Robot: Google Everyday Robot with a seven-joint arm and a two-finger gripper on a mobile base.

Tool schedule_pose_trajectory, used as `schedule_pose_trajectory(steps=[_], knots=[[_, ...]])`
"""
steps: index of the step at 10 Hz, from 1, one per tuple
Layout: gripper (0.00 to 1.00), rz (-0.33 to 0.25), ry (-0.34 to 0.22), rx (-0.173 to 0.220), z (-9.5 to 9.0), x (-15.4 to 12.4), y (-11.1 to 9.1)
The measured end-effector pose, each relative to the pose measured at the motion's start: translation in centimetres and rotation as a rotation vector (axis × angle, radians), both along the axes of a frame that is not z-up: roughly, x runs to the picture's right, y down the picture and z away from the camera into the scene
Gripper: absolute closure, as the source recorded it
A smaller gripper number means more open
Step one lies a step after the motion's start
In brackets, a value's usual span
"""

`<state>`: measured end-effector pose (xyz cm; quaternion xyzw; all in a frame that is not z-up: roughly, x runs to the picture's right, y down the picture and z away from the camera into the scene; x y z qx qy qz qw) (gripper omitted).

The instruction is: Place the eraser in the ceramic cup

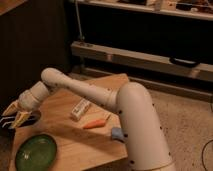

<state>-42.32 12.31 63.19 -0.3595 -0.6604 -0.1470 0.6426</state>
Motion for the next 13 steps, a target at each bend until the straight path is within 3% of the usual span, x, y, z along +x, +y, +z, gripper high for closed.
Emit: schedule_pose_trajectory(steps=[5, 7, 11, 13], knots=[[0.89, 0.035, 0.001, 0.016, 1.2, 0.0, 0.2], [0.65, 0.031, 0.060, 0.045, 2.6, 0.7, 0.3], [0.25, 0.061, 0.059, 0.046, 2.3, 1.3, -0.4], [0.20, 0.085, 0.041, 0.016, 2.5, 1.5, -0.4]])
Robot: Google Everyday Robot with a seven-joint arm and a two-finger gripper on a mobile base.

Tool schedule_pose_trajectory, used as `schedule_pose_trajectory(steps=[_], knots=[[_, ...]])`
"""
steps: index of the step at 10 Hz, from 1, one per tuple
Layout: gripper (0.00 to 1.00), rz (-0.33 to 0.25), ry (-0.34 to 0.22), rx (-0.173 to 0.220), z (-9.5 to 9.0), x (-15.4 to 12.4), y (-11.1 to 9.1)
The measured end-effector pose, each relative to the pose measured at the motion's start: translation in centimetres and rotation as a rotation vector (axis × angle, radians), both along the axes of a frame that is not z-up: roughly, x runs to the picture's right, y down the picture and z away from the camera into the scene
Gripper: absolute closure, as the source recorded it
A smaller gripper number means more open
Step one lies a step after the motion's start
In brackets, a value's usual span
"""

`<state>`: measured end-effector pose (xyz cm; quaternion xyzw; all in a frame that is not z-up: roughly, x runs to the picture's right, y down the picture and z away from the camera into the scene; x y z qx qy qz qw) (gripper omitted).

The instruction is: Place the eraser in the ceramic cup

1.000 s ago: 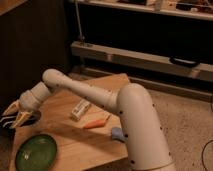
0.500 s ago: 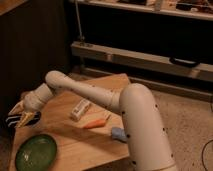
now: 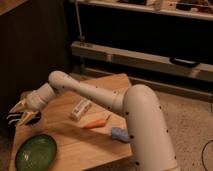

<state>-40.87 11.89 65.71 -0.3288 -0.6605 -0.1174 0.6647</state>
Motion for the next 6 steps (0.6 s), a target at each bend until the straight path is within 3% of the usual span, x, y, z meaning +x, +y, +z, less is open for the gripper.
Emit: schedule_pose_trajectory(steps=[2, 4, 6], knots=[[0.20, 0.025, -0.021, -0.037, 0.3, 0.0, 0.1], [0.20, 0.037, -0.027, -0.048, 0.4, 0.1, 0.2], [0.20, 0.006, -0.007, 0.044, -0.8, 0.1, -0.5]])
